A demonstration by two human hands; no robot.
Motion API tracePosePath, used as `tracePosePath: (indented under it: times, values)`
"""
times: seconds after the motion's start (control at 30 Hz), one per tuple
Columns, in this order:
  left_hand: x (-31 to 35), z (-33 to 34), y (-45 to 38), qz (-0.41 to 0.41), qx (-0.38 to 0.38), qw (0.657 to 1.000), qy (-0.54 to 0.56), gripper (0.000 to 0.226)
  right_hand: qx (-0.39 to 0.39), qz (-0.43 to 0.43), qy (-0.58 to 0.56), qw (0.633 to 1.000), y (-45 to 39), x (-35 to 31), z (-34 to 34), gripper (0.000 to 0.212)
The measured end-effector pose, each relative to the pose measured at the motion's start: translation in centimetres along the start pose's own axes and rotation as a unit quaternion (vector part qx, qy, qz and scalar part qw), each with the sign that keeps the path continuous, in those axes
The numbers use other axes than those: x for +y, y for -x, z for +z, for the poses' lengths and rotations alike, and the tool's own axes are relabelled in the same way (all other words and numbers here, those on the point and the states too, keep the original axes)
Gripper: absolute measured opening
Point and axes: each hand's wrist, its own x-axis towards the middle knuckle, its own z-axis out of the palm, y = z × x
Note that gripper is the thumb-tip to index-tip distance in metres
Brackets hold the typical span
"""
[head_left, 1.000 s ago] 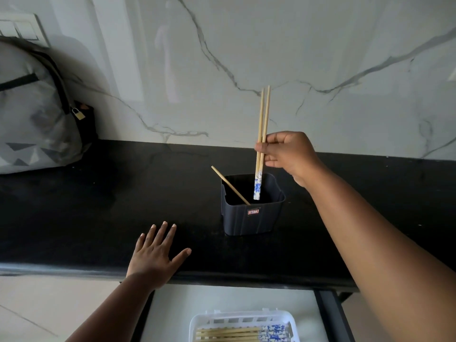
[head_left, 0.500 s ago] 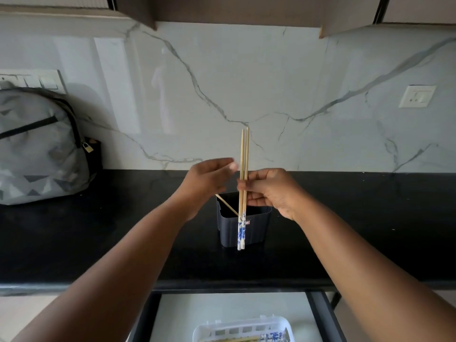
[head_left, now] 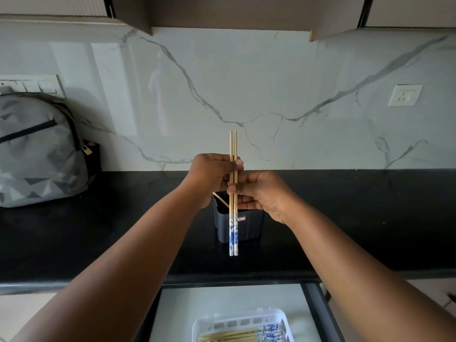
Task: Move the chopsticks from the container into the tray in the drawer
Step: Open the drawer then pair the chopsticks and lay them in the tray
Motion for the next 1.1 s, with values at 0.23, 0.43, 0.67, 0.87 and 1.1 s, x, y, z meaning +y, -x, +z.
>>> tracePosePath:
  times: [0.23,0.43,0.67,0.87,1.1]
  values:
    - [0.2,1.0,-0.2,0.004,0.018,1.000,-0.006,0.003,0.010,-0.003,0.007,1.000,0.3,0.2,-0.2,0.011]
    - [-0.4,1.3,-0.4,-0.019,0.012,0.999,-0.036,0.009,0.002,0.003,0.018,1.000,0.6,0.5,-0.5,0.009]
    - [-0.8,1.6,-0.8,-0.032,0.013,0.999,-0.005,0.005,0.003,-0.004,0.036,0.999,0.5,0.3,-0.8,0.008]
    - [-1.1,1.6,-1.4,-0.049,0.009,0.999,0.001,0.007,0.015,-0.012,0.078,0.997,0.1,0.2,-1.0,0.011]
    - [-1.3,1.4,-1.5,-0.072,-0.015,0.997,-0.027,0.018,-0.001,0.006,0.163,0.987,-0.6,0.6,-0.9,0.006]
